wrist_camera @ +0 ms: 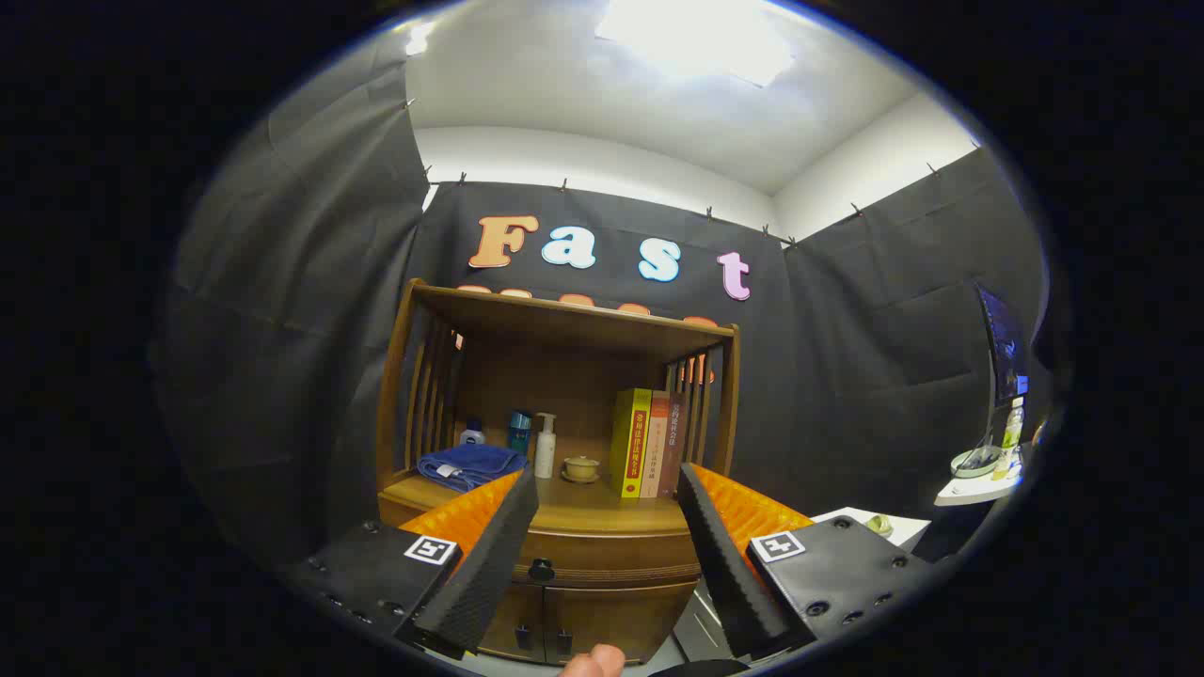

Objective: Pull open the drawer, take out the items inside it, and place them on the countertop above the cabinet.

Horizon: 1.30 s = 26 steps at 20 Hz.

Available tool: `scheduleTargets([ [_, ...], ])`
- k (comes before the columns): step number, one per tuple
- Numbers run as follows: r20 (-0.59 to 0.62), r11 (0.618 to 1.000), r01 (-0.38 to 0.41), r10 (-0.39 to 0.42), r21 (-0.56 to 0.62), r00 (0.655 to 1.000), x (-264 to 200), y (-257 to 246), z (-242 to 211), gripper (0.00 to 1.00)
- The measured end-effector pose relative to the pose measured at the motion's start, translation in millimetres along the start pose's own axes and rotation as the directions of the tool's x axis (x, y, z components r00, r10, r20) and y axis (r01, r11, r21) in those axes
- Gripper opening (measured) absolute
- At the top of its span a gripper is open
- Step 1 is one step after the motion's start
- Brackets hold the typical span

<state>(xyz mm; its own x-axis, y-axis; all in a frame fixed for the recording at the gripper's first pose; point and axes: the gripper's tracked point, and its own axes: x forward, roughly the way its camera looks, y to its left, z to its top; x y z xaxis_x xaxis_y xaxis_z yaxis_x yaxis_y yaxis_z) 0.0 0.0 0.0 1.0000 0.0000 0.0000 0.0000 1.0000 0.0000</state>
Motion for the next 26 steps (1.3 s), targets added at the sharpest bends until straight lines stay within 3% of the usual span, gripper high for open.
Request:
scheduleTargets([
  [8, -0.06, 0.999, -0.038, 0.039, 0.027, 0.997, 12.5, 8.4, -24.1, 0.98],
  [26, -0.053, 0.997, -0.068, 0.07, 0.04, 0.996, 10.3, 18.1, -16.4, 0.98],
])
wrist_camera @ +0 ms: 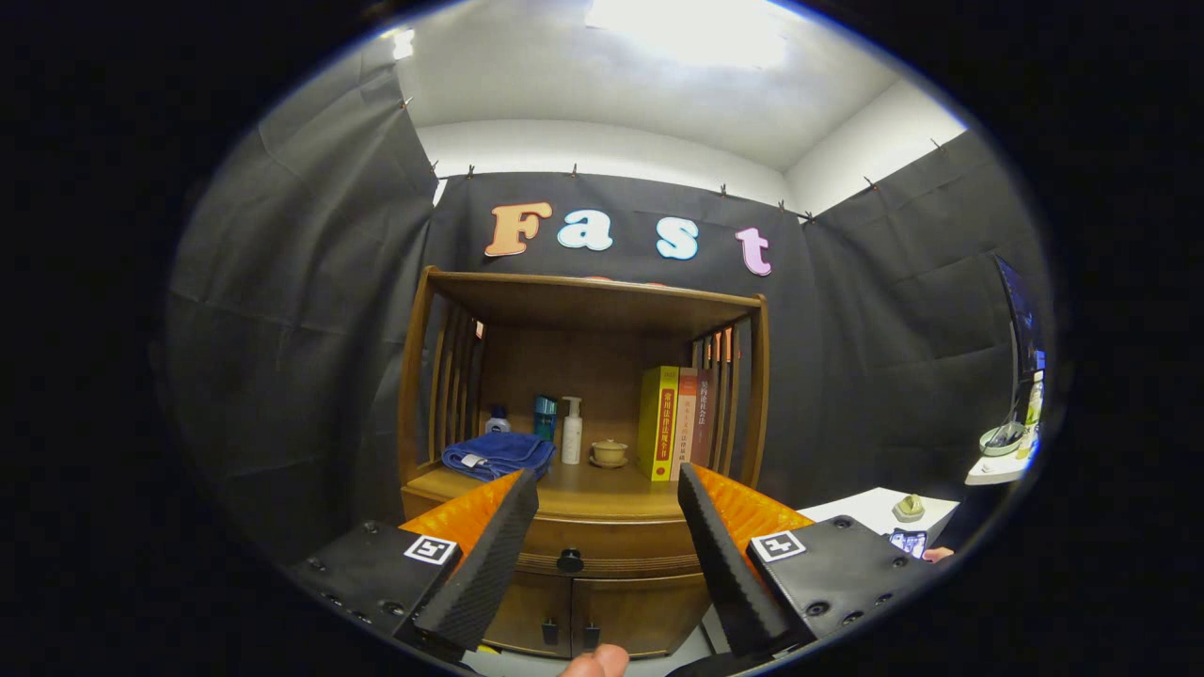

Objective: Pull open the drawer, take out the items inside it, and place them on the countertop above the cabinet.

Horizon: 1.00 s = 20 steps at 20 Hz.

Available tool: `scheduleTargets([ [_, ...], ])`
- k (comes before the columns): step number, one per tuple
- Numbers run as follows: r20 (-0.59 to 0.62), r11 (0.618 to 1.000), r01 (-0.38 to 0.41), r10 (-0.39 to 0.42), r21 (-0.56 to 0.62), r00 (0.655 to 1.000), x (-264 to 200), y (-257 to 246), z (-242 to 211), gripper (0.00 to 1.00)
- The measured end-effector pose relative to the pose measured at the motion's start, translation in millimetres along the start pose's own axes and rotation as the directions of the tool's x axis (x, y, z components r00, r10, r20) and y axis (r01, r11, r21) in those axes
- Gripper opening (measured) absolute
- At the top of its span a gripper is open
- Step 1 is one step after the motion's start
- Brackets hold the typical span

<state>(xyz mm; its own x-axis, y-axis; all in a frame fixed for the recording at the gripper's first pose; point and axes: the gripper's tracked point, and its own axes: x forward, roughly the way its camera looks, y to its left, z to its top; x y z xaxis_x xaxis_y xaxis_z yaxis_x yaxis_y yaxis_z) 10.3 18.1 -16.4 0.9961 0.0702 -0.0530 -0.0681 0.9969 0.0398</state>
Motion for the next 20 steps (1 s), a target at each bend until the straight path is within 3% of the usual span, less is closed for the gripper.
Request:
scheduleTargets([
  [9, 0.006, 0.999, -0.018, 0.018, -0.04, 1.0, 54.4, 15.5, -42.4, 0.98],
  [12, -0.066, 0.995, 0.004, -0.01, -0.104, 0.998, 78.6, 13.1, -92.9, 0.98],
  [15, -0.075, 0.998, -0.046, 0.042, -0.052, 0.996, 104.9, 32.2, -129.4, 0.98],
  [20, -0.147, 0.999, -0.023, 0.02, -0.022, 0.989, 142.0, 30.2, -197.6, 0.98],
])
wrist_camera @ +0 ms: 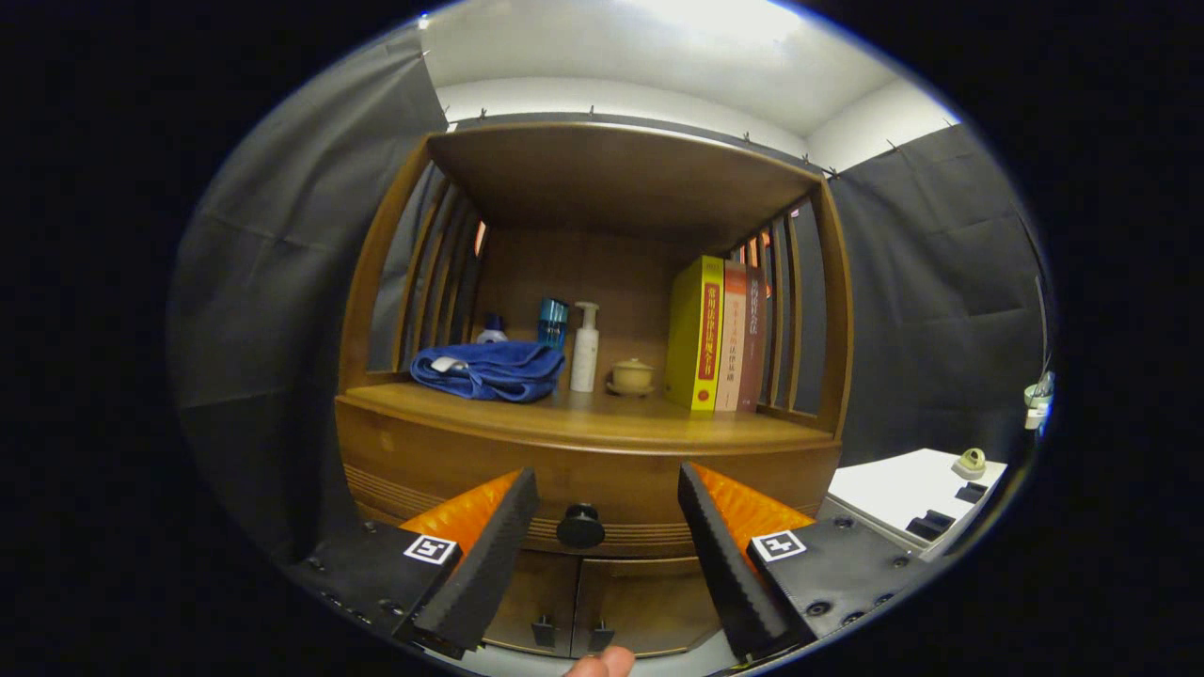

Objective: Pull open the drawer, take out the items inside it, and place them on the countertop above the cabinet.

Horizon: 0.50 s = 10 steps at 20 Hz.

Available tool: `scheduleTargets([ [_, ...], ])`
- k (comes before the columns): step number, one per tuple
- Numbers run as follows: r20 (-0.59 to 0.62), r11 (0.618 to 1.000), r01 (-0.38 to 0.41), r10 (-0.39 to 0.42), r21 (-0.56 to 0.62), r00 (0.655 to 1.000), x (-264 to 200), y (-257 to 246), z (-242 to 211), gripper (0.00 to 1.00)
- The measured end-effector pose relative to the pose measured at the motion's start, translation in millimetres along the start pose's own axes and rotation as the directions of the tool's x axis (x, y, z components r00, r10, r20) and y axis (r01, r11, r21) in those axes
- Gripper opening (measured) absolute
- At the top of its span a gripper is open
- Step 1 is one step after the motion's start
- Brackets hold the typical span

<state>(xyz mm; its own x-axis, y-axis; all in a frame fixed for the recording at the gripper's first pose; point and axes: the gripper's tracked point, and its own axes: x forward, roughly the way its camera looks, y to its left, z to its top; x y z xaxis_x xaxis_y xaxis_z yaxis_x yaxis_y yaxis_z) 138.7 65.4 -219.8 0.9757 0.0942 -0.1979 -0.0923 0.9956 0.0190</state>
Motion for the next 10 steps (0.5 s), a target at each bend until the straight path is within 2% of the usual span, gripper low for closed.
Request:
scheduleTargets([
  [4, -0.044, 0.999, -0.023, 0.025, 0.042, 0.999, 25.2, 10.0, -34.9, 0.98],
  [10, -0.048, 0.995, -0.039, 0.044, 0.092, 0.998, 39.3, 18.4, -57.7, 0.98],
])
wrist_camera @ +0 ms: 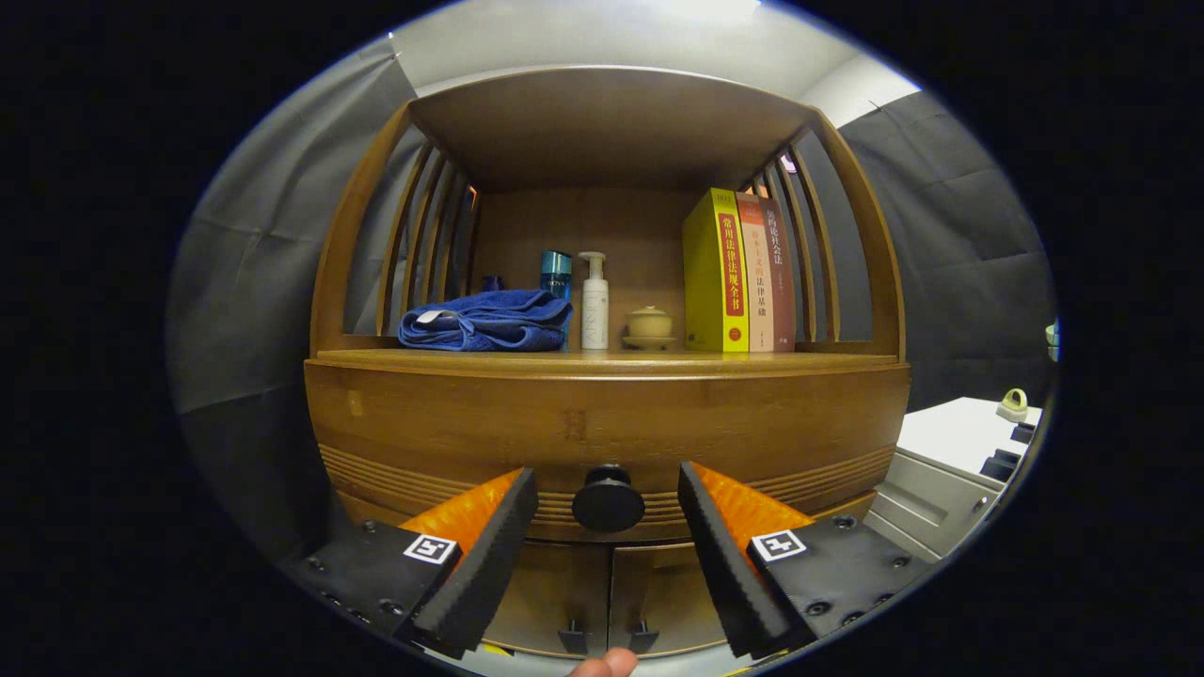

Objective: Pull open the drawer, take out the items inside it, and place them on the countertop above the cabinet.

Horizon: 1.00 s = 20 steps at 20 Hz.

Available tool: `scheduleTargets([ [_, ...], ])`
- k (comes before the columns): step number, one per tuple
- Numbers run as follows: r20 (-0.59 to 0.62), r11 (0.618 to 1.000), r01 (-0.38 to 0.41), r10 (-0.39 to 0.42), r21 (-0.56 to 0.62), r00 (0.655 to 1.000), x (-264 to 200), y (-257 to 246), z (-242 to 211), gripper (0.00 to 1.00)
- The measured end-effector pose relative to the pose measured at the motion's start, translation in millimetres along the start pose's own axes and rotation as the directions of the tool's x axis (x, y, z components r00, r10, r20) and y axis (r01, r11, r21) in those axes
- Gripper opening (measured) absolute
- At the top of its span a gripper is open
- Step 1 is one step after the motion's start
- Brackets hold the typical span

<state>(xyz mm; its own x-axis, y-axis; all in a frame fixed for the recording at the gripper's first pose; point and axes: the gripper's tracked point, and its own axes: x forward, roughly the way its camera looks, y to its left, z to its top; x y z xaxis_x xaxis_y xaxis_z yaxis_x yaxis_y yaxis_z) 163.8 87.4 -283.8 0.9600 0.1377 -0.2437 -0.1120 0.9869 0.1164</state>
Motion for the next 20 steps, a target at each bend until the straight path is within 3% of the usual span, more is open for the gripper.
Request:
scheduleTargets([
  [8, -0.03, 0.999, -0.03, 0.03, -0.031, 0.999, 40.3, 6.8, -8.7, 0.98],
  [17, -0.03, 0.999, 0.007, -0.008, -0.046, 1.0, 39.9, -0.9, -13.5, 0.61],
  [20, -0.056, 1.0, -0.026, 0.026, 0.011, 0.998, 41.7, 1.4, -15.5, 0.48],
])
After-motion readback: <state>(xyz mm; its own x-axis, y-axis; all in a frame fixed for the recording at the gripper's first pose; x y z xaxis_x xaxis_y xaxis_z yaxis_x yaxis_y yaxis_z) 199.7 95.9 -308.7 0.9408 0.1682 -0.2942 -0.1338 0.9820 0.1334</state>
